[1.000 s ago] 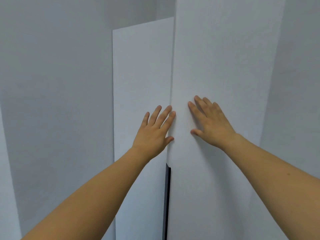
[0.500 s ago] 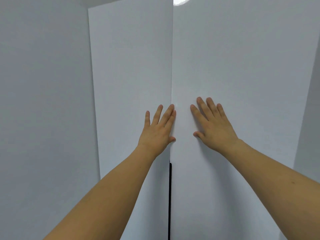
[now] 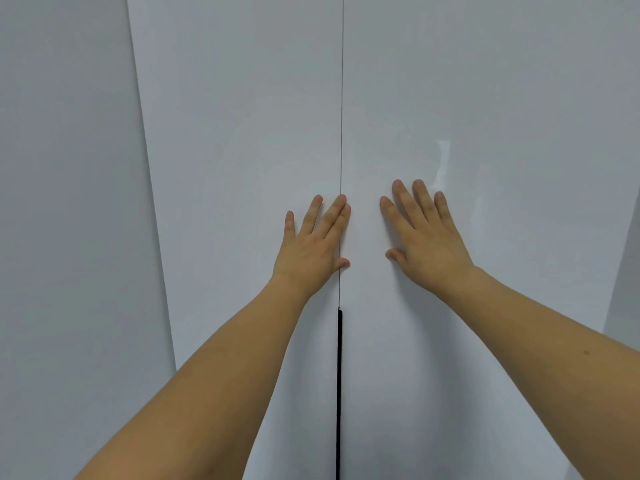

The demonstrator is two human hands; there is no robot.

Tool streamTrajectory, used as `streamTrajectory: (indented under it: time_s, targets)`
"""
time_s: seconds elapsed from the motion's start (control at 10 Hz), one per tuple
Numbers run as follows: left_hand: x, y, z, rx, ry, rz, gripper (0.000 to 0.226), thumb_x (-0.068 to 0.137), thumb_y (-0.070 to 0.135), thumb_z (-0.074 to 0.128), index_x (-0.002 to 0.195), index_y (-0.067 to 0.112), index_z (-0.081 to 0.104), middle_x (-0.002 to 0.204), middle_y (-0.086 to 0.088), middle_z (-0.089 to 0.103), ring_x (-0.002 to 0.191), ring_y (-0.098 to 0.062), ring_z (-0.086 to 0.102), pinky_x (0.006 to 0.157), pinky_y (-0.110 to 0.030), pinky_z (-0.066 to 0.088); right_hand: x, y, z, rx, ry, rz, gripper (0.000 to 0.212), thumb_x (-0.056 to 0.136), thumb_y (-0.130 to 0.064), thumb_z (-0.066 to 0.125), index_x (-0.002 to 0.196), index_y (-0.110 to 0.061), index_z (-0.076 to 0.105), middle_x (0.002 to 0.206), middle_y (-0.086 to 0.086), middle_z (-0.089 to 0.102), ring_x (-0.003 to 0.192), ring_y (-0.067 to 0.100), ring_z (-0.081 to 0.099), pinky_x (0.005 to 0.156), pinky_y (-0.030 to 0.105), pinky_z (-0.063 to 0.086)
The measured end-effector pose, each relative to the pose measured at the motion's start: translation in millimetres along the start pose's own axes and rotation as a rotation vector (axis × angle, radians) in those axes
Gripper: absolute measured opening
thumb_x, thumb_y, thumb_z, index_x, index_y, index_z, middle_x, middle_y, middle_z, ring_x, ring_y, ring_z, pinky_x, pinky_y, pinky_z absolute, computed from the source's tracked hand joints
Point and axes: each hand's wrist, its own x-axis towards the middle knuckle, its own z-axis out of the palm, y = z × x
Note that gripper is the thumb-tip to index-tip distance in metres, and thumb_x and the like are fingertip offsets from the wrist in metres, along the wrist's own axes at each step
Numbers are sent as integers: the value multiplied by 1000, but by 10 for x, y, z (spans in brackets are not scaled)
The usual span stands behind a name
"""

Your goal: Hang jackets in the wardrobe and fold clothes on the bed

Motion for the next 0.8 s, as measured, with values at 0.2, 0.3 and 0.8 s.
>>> streamTrajectory:
  time_s: [0.2, 0.3, 0.8]
  targets:
    - [67, -36, 113, -33, 9, 9, 97, 91, 60, 49, 154, 22, -15, 160, 10, -23, 149, -26, -15, 117, -58, 14, 44, 11, 68, -24, -1, 5, 86, 96, -42, 52, 156, -18, -3, 162, 7, -17, 148, 33, -20, 119, 50, -10]
    - [64, -62, 145, -9, 15, 20, 96, 91, 62, 46, 153, 23, -15, 161, 9, -21, 149, -26, -15, 117, -56, 14, 36, 37, 76, -27, 1, -11, 85, 95, -43, 52, 156, -18, -2, 163, 7, -16, 148, 33, -19, 119, 49, -10]
    - [-193, -48, -333, -31, 12, -10, 84, 97, 56, 41, 156, 19, -5, 164, 1, -12, 150, -26, -9, 122, -46, 4, -208, -78, -221, 205, 7, 74, 82, 93, -42, 56, 156, -17, 8, 164, 5, -1, 151, 26, -5, 119, 41, -10]
